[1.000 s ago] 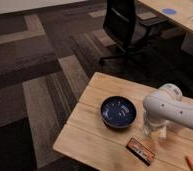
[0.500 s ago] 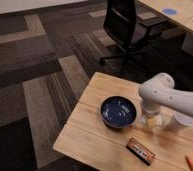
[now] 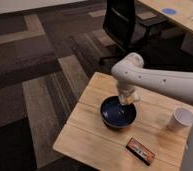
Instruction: Place the white sponge in the ceramic bowl
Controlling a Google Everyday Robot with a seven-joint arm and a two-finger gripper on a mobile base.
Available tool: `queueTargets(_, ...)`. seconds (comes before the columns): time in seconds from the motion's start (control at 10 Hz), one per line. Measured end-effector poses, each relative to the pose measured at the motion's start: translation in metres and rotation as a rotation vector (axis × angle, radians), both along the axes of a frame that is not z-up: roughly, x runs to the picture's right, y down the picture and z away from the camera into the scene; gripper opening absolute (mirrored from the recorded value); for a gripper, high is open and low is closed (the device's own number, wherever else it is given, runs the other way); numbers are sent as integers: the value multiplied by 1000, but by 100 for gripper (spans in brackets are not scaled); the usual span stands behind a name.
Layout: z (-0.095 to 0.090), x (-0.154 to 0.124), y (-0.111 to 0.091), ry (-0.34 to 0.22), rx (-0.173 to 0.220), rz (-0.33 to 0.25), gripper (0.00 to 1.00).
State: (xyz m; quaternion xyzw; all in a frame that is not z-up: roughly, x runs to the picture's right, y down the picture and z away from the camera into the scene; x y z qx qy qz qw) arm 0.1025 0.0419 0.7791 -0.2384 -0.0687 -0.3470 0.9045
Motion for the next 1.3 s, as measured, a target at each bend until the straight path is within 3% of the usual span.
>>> queueTargets(0.1, 0, -5, 2, -17, -6, -11, 0)
queueTargets(0.4, 2, -16, 30, -102, -76, -16, 0)
queueTargets(0.6, 2, -15, 38, -124, -85, -16, 1)
queueTargets(0.8, 2, -17, 37, -126, -85, -17, 27)
queueTargets(0.9, 2, -17, 37, -126, -85, -18, 47)
queueTargets(1.0, 2, -17, 37, -126, -85, -18, 52)
queueTargets(1.1, 3, -17, 38, -126, -87, -18, 74)
queueTargets(1.3, 3, -17, 39, -127, -88, -18, 80)
